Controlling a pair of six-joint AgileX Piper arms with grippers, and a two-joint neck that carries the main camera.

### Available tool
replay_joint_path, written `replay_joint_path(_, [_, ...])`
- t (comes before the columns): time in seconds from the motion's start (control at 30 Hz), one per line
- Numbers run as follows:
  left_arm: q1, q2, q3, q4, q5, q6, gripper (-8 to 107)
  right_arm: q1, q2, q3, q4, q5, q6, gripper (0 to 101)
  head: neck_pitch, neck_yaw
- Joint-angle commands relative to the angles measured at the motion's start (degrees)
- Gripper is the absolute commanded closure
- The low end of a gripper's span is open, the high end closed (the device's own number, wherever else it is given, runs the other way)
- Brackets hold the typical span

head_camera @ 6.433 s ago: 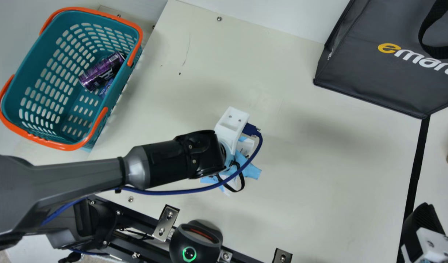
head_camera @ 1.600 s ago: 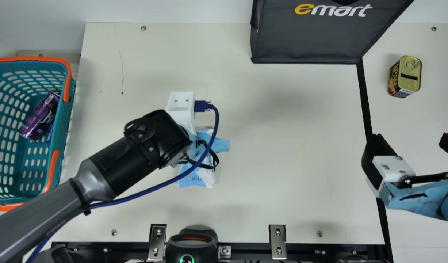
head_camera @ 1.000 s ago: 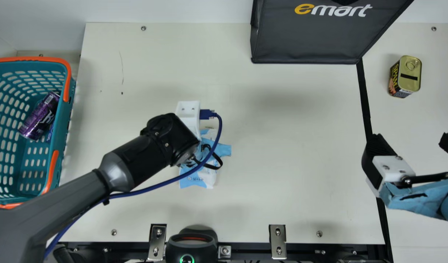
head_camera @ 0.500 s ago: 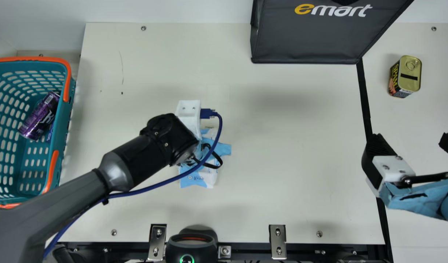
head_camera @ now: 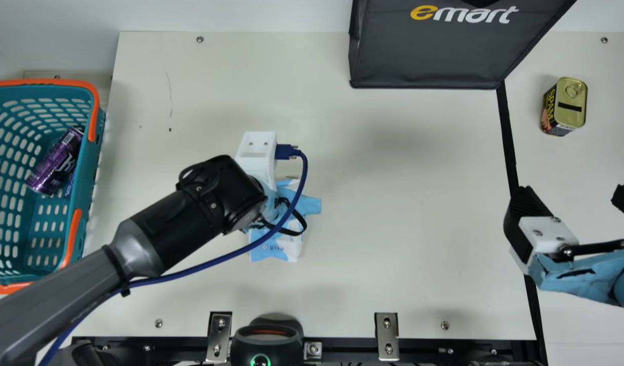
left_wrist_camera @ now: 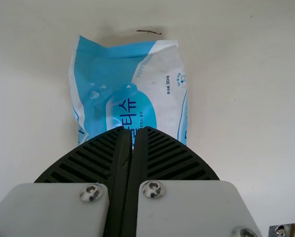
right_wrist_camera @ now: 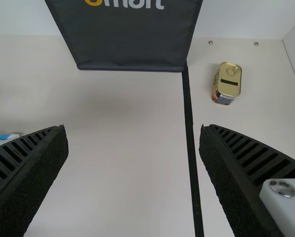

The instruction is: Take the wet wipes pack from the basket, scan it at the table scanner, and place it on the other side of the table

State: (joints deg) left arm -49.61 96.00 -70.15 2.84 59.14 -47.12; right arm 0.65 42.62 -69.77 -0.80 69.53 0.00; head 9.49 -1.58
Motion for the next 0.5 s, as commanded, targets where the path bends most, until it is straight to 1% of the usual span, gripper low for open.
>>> replay_joint_path(0.0, [-0.03, -0.08, -0.09, -0.11, 0.11, 0.16, 100, 0.00, 0.00, 0.00, 0.00, 0.00, 0.00, 6, -1.57, 0.00])
replay_joint_path(0.47, [-0.04, 0.02, -0.62, -0.57, 1.06, 0.77, 53, 0.00, 0.00, 0.00, 0.00, 0.00, 0.00, 6, -1.57, 0.00])
